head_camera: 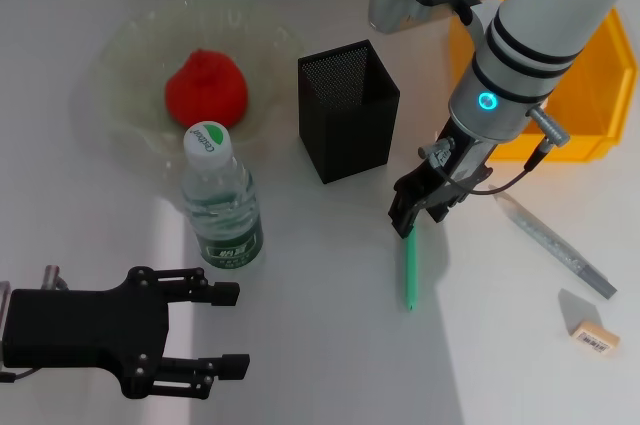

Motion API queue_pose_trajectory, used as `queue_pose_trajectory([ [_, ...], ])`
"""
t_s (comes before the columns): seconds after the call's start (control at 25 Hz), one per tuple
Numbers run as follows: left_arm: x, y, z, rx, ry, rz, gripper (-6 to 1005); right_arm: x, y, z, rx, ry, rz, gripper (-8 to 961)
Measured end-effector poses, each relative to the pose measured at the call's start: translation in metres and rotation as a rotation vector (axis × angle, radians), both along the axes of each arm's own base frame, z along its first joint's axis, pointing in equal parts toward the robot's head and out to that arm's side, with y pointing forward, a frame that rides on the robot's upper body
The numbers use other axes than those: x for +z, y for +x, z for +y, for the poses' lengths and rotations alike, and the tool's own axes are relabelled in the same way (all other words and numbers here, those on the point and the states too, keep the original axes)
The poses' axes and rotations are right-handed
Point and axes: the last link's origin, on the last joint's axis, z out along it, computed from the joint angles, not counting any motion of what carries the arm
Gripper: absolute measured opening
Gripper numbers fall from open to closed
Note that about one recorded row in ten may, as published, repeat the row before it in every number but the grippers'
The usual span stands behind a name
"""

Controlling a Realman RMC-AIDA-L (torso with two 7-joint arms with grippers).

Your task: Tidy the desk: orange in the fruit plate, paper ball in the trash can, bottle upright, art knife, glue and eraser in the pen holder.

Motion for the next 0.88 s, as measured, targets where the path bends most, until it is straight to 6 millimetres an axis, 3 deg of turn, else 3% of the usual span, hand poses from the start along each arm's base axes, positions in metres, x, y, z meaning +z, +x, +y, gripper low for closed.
queue_pose_trajectory([
  [0.88,-0.0049,-0.0007,0.0033,-0.009,0.004,0.028,768,-0.0022,-0.0009,0.0024,0.026,0.009,-0.01,477],
])
